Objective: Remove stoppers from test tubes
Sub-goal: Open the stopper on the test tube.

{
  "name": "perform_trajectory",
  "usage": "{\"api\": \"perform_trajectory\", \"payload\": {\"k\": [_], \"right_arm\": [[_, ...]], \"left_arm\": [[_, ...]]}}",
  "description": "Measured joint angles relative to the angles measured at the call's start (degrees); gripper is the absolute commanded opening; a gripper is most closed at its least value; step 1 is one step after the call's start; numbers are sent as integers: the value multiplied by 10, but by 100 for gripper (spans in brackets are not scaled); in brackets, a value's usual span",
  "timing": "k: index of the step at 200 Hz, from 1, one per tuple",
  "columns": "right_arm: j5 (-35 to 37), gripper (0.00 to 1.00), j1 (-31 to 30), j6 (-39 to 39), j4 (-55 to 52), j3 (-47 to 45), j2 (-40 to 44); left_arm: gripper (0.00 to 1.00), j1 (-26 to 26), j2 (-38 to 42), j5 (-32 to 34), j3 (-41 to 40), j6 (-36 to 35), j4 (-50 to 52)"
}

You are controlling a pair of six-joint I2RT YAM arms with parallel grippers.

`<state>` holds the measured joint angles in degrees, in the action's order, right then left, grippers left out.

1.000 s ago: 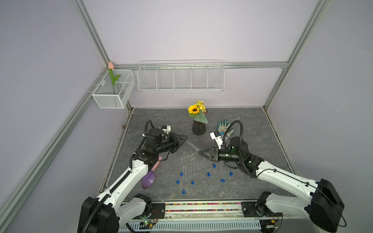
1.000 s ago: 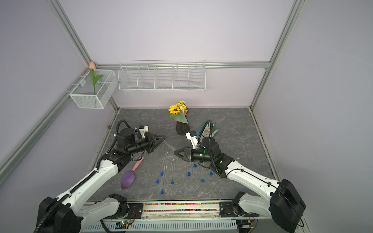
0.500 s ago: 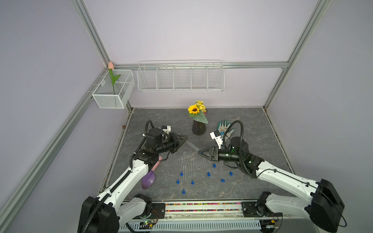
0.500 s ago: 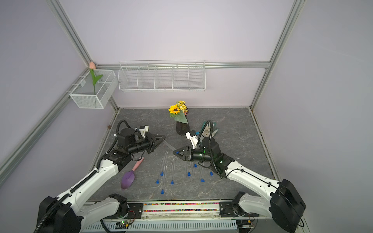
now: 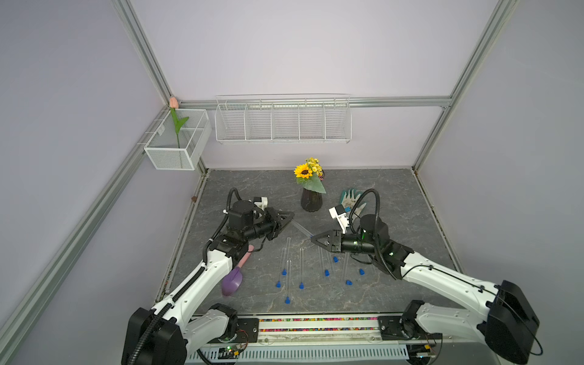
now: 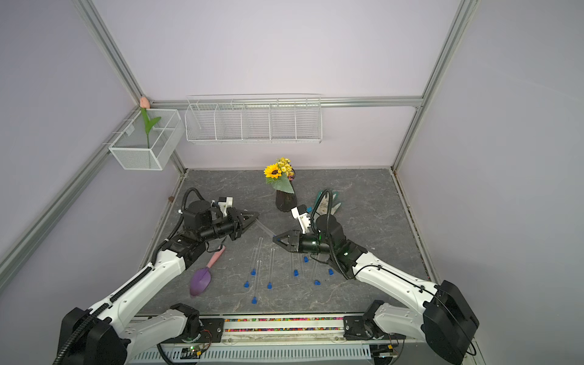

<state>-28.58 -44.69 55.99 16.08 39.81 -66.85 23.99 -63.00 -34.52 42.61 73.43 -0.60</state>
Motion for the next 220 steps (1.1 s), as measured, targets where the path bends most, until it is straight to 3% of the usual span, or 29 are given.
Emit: {"api": "perform_trajectory", "payload": {"k": [129, 220], "right_arm": [[22, 16, -2, -16, -10, 0, 0], [169, 16, -72, -268, -78, 3, 24]], "left_arm": [[0, 0, 0, 7, 0, 0, 2], [0, 1, 9, 16, -2, -6, 40]]}}
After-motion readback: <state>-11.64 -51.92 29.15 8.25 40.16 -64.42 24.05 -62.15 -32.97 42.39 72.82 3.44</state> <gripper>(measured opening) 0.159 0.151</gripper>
